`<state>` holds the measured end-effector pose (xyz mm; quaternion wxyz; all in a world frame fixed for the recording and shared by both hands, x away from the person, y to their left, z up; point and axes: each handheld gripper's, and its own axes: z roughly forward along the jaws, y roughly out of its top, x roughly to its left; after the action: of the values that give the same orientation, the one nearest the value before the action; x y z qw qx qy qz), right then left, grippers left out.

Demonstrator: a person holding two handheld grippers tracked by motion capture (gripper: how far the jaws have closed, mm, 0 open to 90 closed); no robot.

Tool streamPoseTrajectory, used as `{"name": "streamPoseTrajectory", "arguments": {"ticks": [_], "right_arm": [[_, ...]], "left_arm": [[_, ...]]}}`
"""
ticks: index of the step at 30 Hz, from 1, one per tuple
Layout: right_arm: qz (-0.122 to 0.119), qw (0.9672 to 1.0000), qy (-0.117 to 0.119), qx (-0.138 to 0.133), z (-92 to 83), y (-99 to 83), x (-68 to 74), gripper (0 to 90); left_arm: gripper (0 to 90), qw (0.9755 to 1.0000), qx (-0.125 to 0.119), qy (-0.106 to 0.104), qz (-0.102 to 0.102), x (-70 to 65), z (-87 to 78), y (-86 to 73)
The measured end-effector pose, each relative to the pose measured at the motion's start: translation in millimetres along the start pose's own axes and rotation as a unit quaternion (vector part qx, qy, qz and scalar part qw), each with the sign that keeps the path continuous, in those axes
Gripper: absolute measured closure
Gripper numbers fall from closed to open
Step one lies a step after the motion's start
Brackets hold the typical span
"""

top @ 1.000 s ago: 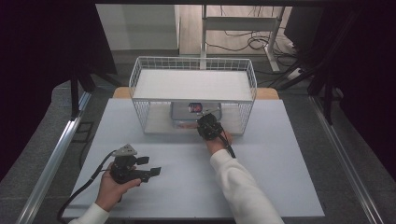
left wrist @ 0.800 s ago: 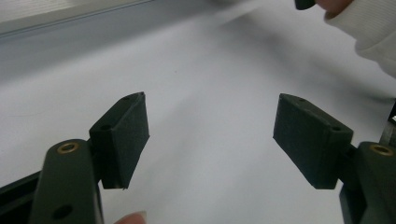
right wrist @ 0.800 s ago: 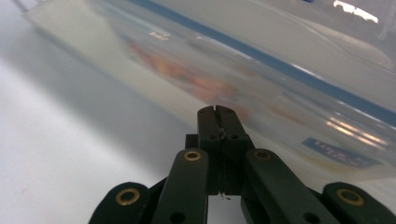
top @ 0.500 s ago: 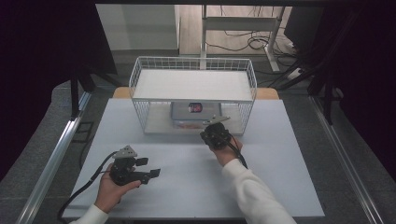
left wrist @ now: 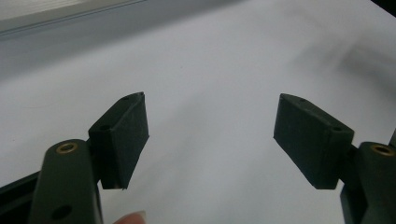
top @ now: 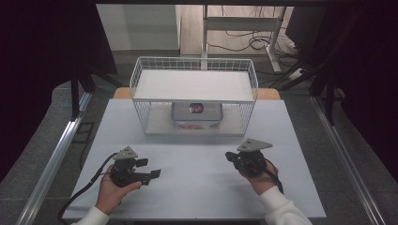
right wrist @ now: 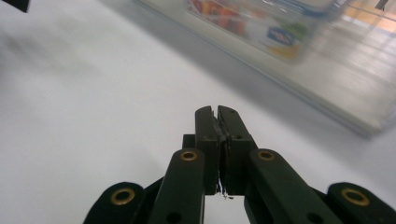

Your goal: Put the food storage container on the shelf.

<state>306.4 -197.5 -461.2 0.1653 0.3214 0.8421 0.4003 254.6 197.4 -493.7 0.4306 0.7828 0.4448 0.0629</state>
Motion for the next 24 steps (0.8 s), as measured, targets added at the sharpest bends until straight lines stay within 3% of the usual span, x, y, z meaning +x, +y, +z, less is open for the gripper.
{"name": "streamPoseTrajectory", "arguments": {"ticks": [3, 5, 6, 11, 16, 24], "right_arm": [[0.018, 0.9998, 0.001, -0.002, -17.3, -13.6, -2.9, 84.0], [0.028, 0.9996, 0.001, -0.003, -29.4, -25.7, -2.4, 77.0], [0.029, 0.9996, 0.0, -0.001, -35.5, -32.2, -1.7, 67.2], [0.042, 0.9989, -0.02, 0.0, -56.1, -56.8, 0.4, 34.5], [0.047, 0.9987, -0.021, 0.004, -61.5, -66.6, -4.9, 30.4], [0.04, 0.9988, -0.029, 0.005, -57.4, -65.7, -8.5, 27.9]], "left_arm": [[25.7, 1.0, 0.001, 0.003, 0.002, -2.3, -0.4, -1.7], [25.6, 0.9999, 0.004, 0.008, 0.008, -3.7, -0.6, -3.2], [25.5, 0.9999, 0.004, 0.009, 0.008, -4.4, -0.8, -3.7], [25.2, 0.9999, 0.001, 0.01, 0.008, -7.6, -3.0, -5.7], [25.1, 0.9997, 0.003, 0.015, 0.017, -10.6, -4.0, -8.2], [24.6, 0.9996, 0.009, 0.017, 0.019, -9.7, -1.4, -8.5]]}}
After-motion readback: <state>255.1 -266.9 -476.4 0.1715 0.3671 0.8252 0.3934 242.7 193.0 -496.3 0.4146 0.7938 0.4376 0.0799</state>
